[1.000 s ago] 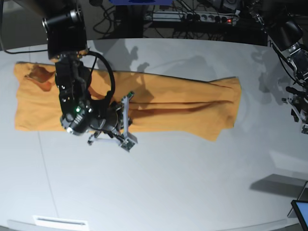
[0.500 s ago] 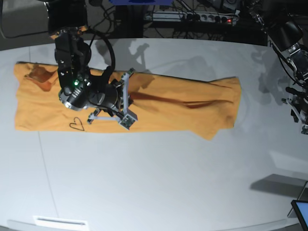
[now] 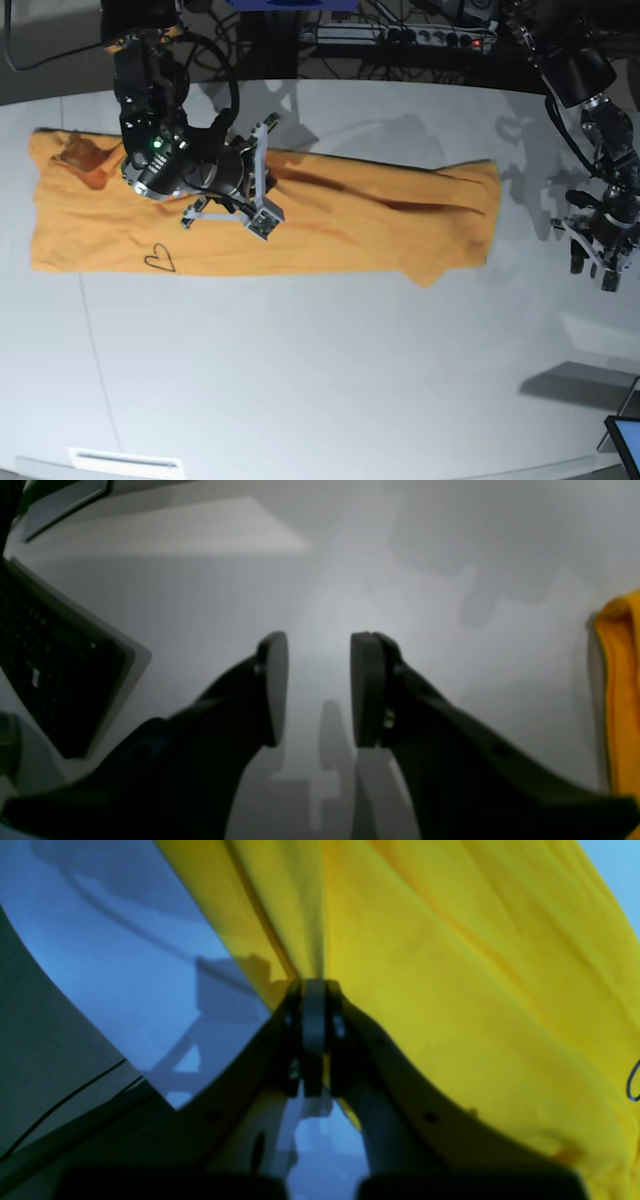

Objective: Fold the T-shirt properly

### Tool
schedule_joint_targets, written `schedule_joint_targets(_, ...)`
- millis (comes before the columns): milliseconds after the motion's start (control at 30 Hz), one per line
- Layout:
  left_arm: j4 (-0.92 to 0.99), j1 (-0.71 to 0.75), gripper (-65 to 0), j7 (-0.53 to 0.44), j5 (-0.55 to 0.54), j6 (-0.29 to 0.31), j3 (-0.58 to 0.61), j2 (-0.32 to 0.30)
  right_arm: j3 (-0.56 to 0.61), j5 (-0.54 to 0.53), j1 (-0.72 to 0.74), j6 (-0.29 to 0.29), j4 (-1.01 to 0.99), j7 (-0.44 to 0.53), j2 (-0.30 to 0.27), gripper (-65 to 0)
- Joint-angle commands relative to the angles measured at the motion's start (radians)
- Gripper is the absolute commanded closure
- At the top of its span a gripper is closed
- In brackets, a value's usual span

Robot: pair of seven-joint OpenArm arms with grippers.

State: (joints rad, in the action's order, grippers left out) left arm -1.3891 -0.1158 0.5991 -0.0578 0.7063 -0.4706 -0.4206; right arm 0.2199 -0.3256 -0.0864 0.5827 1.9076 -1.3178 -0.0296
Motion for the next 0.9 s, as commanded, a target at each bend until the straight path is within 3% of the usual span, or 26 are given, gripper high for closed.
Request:
schedule_joint_targets(0, -0.020, -0.018, -21.7, -0.020, -0.029, -0.008, -0.003, -0.021, -0.003, -0.010, 0.000, 0.000, 0.017, 0.016, 0.003, -0.9)
schedule_joint_targets(133, -0.020, -0.017, -21.7, -0.020, -0.103, -0.008, 0.000, -0.017, -0.003, -0.010, -0.023, 0.000, 0.016, 0.019, 0.007, -1.5)
schedule_joint_targets(300, -0.020, -0.006, -21.7, -0.003, -0.287, -0.008, 0.000, -0.021, -0.003, -0.010, -0.023, 0.000, 0.016, 0.019, 0.007, -3.5)
schedule_joint_targets(467, -0.020, -0.017, -21.7, 0.111, -0.399, -0.008, 0.000, -0.024, -0.003, -0.011, -0.026, 0.000, 0.016, 0.019, 0.007, -23.5)
schedule_joint_targets(533, -0.022, -0.014, -21.7, 0.117, -0.436, -0.008, 0.000, -0.024, -0.003, -0.013, -0.037, 0.000, 0.019, 0.019, 0.007, -27.3)
schedule_joint_targets(767, -0.023, -0.009, -22.3, 0.181, -0.523, -0.008, 0.000, -0.024, -0.007, -0.010, -0.043, 0.000, 0.023, 0.022, 0.006, -27.0)
schedule_joint_targets(867, -0.052, -0.009, -22.3, 0.183, -0.523, -0.008, 0.000, -0.021, -0.060, -0.010, -0.037, 0.000, 0.039, 0.056, 0.006, -27.0)
